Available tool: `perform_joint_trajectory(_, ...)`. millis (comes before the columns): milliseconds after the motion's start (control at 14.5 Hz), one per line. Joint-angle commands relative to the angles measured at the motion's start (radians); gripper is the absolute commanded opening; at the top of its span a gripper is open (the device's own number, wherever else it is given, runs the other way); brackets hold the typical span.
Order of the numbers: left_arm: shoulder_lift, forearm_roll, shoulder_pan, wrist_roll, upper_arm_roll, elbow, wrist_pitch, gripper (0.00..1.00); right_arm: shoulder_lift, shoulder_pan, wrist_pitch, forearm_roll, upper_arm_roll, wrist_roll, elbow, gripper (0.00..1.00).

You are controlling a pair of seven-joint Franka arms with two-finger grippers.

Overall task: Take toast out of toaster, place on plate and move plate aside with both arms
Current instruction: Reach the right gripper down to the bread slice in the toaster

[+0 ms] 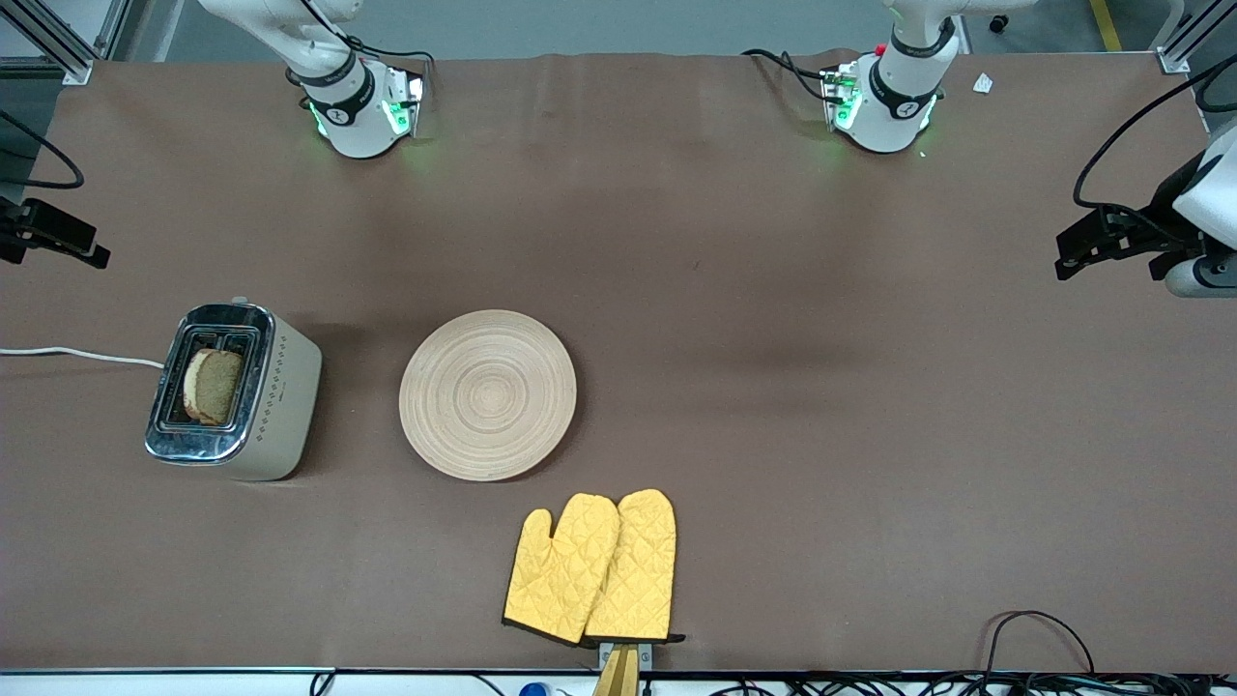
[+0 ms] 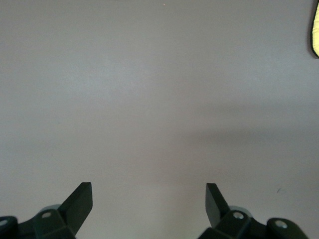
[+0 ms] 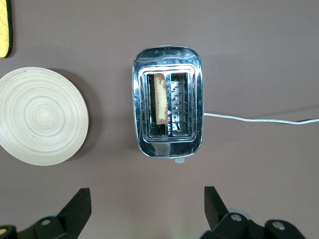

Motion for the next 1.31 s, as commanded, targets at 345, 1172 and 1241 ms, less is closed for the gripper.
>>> perform_joint_trajectory(345,0.007,0.002,-0.005,-0.015,0.004,0.012,-0.002,1.00,-0.022,-0.009,0.021,-0.014,0.013,-0.003,-0.033,1.00)
perform_joint_trajectory(1172,0.007,0.007,-0.008,-0.011,0.004,0.012,-0.002,1.00,0.165,-0.004,0.461,-0.017,0.013,-0.008,-0.264,1.00)
perform_joint_trajectory(1241,0.007,0.005,-0.005,-0.009,0.004,0.012,-0.002,1.00,0.187,-0.006,0.483,-0.017,0.011,-0.009,-0.264,1.00)
